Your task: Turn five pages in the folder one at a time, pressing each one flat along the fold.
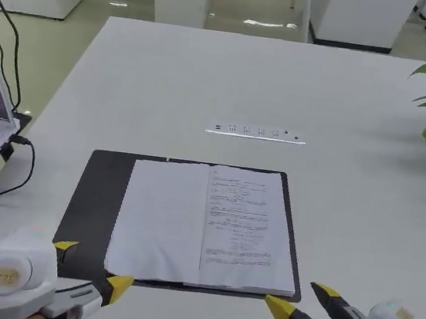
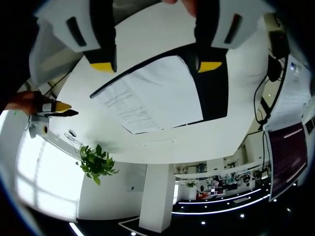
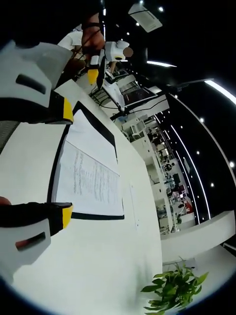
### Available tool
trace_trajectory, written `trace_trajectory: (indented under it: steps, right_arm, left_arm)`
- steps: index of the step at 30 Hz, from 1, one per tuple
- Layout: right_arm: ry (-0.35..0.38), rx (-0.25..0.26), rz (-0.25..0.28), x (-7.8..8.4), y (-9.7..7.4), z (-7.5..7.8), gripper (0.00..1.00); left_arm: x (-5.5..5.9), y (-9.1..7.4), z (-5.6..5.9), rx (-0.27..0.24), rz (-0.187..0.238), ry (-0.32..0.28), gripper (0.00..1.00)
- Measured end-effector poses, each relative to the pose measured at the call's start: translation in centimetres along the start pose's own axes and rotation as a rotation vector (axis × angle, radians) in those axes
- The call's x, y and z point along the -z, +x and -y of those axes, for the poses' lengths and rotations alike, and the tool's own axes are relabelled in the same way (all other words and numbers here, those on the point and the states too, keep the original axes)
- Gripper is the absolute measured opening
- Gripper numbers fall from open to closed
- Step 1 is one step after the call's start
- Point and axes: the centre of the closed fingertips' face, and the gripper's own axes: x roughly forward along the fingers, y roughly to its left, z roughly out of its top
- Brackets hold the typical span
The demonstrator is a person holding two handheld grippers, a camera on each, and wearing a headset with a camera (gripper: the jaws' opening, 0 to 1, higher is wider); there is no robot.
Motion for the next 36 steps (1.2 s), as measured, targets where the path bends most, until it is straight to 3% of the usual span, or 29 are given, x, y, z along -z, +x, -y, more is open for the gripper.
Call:
trace_trajectory:
  steps: [10, 14, 20, 26, 33, 36]
  right_arm:
    - [0.02, 0.019, 0.007, 0.5, -0.5, 0.9, 0.62]
    - [0.042, 0.034, 0.012, 0.6, -0.7, 1.2, 0.61]
    - [0.053, 0.041, 0.003, 1.1, -1.0, 1.6, 0.6]
    - [0.065, 0.051, 0.006, 1.3, -1.3, 2.0, 0.59]
    - [0.082, 0.054, 0.011, 1.3, -1.5, 2.3, 0.59]
    - [0.086, 0.05, 0.003, 1.5, -1.6, 2.6, 0.59]
  left_arm:
    - [-0.6, 1.1, 1.3, 0.03, -0.01, 0.028, 0.64]
    - [-1.0, 1.4, 1.6, 0.036, -0.023, 0.057, 0.64]
    - [-2.0, 2.6, 2.8, 0.084, -0.034, 0.116, 0.64]
    - [-3.0, 3.9, 5.3, 0.173, -0.05, 0.159, 0.64]
    - [-3.8, 5.6, 7.6, 0.241, -0.077, 0.209, 0.64]
    - [-4.2, 6.6, 9.1, 0.286, -0.099, 0.265, 0.64]
